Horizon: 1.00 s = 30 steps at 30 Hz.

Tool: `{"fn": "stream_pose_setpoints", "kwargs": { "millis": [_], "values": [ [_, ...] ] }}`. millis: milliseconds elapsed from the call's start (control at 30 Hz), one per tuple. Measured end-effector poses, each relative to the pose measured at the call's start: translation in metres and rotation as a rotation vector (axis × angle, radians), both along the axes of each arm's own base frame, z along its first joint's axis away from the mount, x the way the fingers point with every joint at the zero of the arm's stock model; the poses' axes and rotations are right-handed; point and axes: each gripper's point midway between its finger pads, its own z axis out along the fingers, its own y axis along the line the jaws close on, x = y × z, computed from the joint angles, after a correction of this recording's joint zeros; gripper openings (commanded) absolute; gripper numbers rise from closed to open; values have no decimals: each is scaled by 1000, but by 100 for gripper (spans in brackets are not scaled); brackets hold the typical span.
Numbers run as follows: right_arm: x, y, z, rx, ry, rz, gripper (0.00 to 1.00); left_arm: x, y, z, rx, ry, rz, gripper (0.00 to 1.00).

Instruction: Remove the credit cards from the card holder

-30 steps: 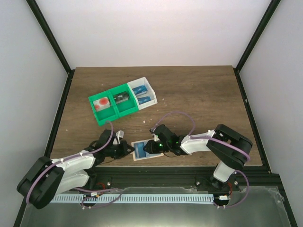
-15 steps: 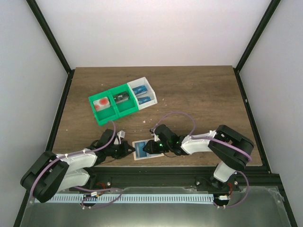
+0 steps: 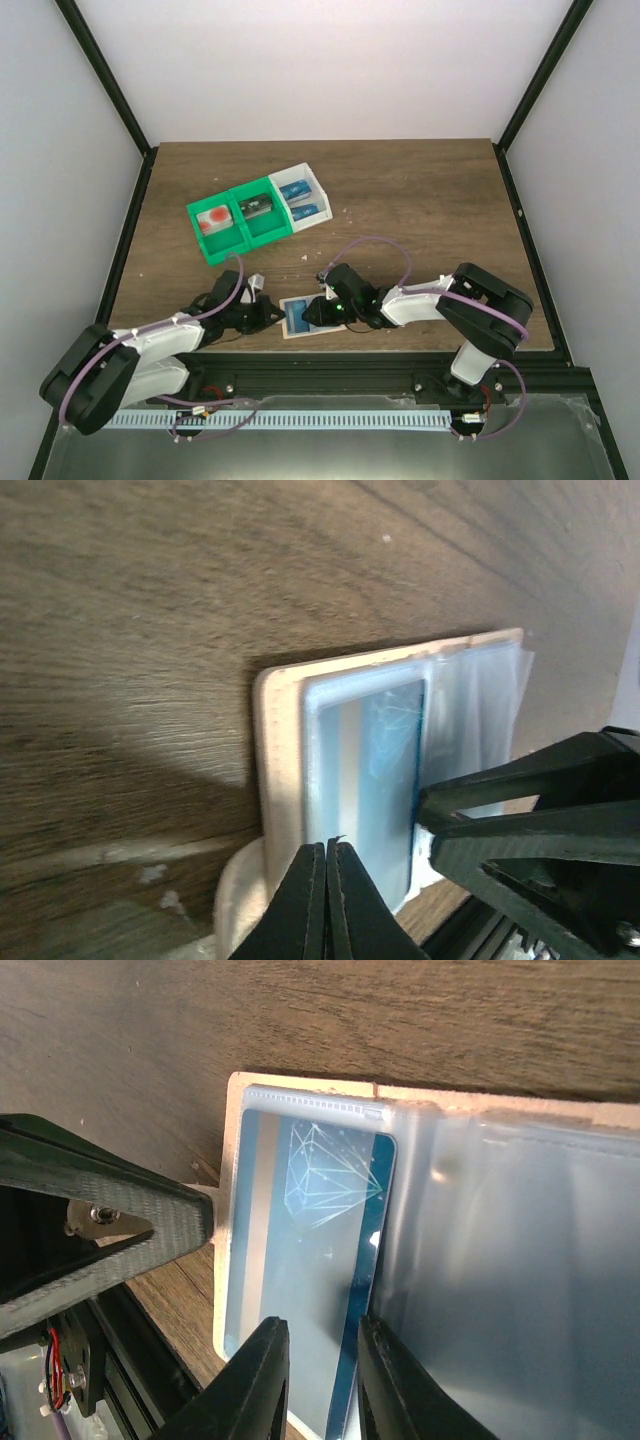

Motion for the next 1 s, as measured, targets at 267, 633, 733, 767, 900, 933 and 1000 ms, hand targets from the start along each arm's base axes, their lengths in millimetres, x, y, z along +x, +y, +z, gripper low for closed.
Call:
{"fn": "stream_pose_setpoints", "kwargs": {
  "millis": [267,633,733,767,900,933,1000],
  "values": [
    [0,0,0,0,2,-3,22,7,1,21,-7,-50,19,0],
    [0,1,1,4,6,-8,24,1,1,5,21,12,7,0],
    [0,1,0,4,10,-10,25,-1,0,-2,29,36,-1,0],
    [0,1,0,4,10,-11,25,0,0,-2,26,35,-2,0],
    [1,1,1,6,15,-18,29,1,-2,-2,20,29,-5,0],
    [1,1,1,7,17,-21,29,1,-2,-2,19,28,-5,0],
    [1,1,1,9,21,-25,29,1,-2,-2,17,24,-5,0]
  ]
}}
